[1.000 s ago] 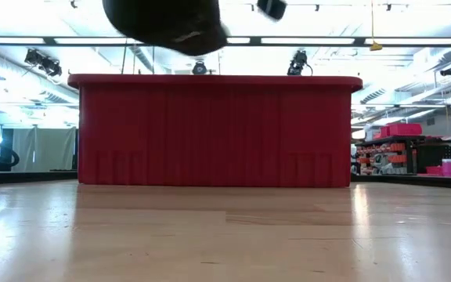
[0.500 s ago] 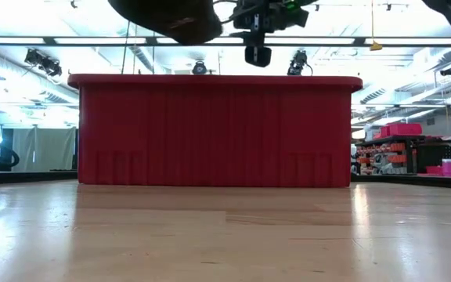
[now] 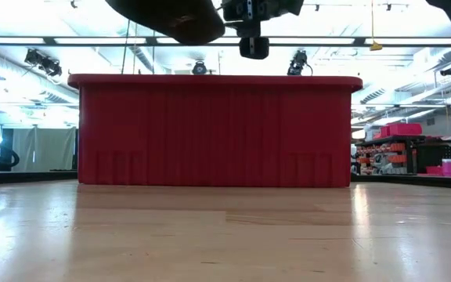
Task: Pick and place slides into bin
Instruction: Put the black slipper into the red bin
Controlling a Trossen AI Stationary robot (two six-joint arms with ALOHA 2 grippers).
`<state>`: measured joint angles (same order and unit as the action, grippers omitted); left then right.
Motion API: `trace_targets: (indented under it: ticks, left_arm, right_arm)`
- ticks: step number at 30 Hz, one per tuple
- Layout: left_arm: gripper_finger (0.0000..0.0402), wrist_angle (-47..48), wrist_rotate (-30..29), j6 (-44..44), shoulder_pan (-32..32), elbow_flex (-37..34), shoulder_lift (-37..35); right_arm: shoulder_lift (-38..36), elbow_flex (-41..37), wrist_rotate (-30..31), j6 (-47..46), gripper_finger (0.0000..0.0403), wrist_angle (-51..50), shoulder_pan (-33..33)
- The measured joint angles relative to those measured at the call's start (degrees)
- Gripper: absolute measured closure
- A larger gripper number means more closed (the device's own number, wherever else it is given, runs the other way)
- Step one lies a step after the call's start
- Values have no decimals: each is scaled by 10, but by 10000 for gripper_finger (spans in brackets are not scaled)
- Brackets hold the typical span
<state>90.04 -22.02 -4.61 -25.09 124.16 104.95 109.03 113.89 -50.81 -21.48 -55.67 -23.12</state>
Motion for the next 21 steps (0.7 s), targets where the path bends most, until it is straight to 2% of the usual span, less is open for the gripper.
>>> trace_targets:
  ticks: [6,13,21]
  left_arm:
    - [400,0,0,13,-19,0,0]
    - [400,0,-8,39,-41,0,0]
    - [399,0,-11,39,-41,0,0]
  right_arm:
    - [0,0,93,3,254,0,-1]
    - [0,0,89,-17,254,-17,-3]
    - [0,0,41,-42,254,-17,8]
